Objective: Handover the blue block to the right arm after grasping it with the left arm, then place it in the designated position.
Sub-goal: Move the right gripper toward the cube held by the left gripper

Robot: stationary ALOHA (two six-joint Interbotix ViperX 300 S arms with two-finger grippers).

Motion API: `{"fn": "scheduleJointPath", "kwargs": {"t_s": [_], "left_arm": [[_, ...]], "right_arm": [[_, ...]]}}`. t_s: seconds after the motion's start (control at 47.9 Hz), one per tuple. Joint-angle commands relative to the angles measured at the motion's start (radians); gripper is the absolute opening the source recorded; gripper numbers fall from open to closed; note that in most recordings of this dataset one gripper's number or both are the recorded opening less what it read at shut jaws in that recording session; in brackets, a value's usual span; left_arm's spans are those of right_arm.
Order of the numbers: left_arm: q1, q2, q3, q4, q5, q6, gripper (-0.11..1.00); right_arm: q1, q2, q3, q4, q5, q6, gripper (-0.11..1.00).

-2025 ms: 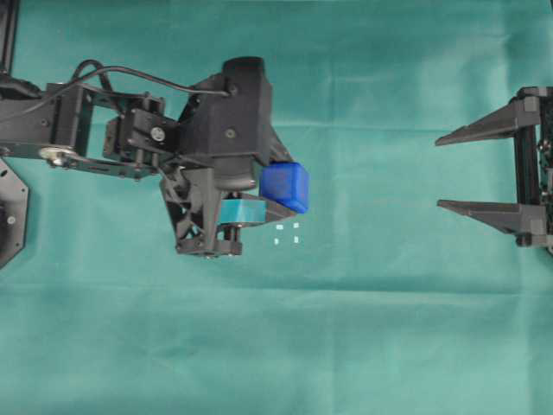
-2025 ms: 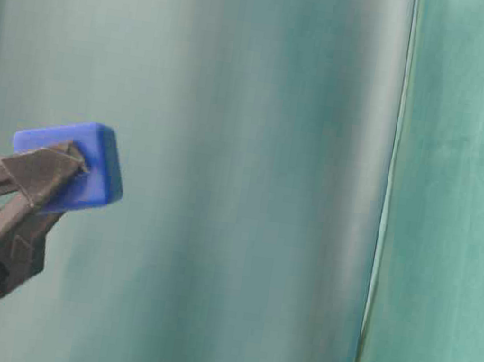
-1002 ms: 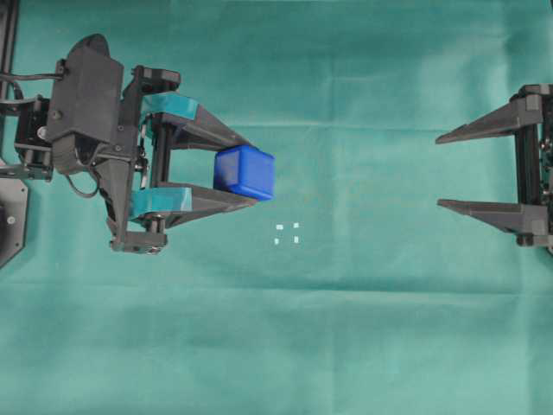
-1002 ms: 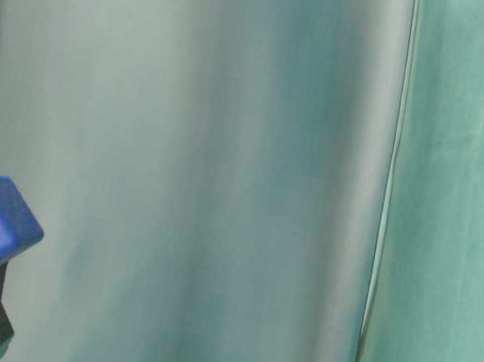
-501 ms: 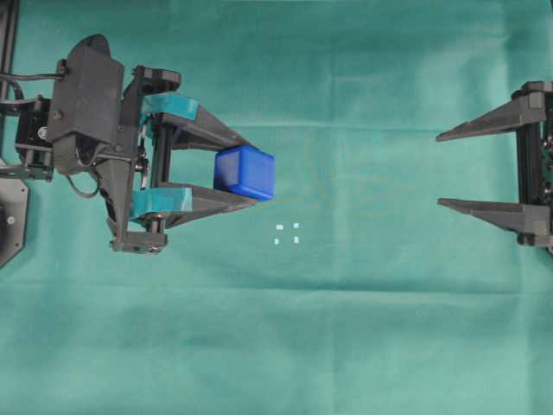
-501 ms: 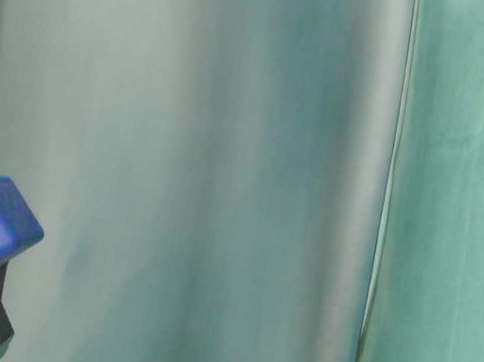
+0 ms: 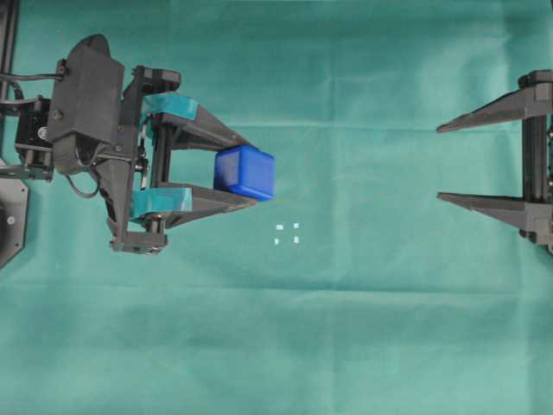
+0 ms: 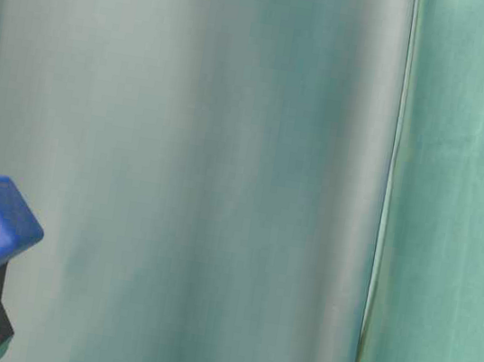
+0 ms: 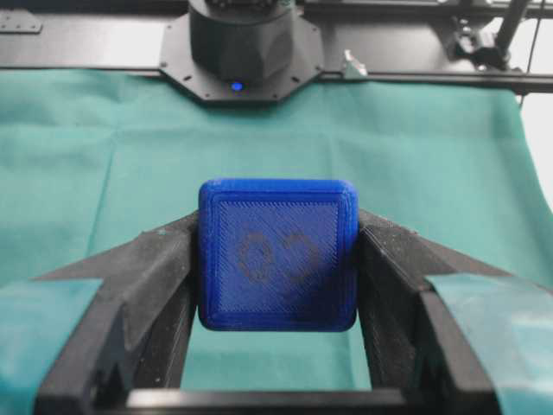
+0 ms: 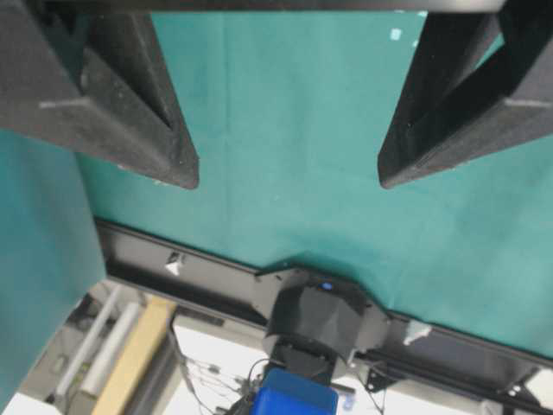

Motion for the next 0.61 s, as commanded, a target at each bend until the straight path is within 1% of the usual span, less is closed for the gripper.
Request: {"fn": "scheduleJointPath", "kwargs": {"t_s": [0.0, 0.292, 0.334, 0.376, 0.459, 0.584], "left_arm": [[-0.003, -0.015, -0.012, -0.002, -0.009, 0.000, 0.46], [-0.003, -0.015, -0.012, -0.002, -0.009, 0.000, 0.47], [-0.003, -0.014, -0.012, -0.002, -0.009, 0.000, 0.47], [-0.002, -0.014, -0.012, -0.002, -0.009, 0.000, 0.47], [-0.002, -0.015, -0.012, -0.002, -0.011, 0.000, 0.47], [-0.003, -0.015, -0.012, -0.002, -0.011, 0.000, 0.47]], "right_arm": [[-0.002, 0.000, -0.037, -0.012, 0.011, 0.002, 0.94], [-0.002, -0.011, -0.061, -0.017, 0.058, 0.000, 0.94], [-0.002, -0.009, -0.063, -0.026, 0.063, -0.003, 0.94], [-0.002, -0.008, -0.066, -0.046, 0.066, -0.003, 0.94], [0.000, -0.005, -0.066, -0.141, 0.061, -0.008, 0.94], [0.008, 0.000, -0.066, -0.337, 0.034, -0.037, 0.94]]}}
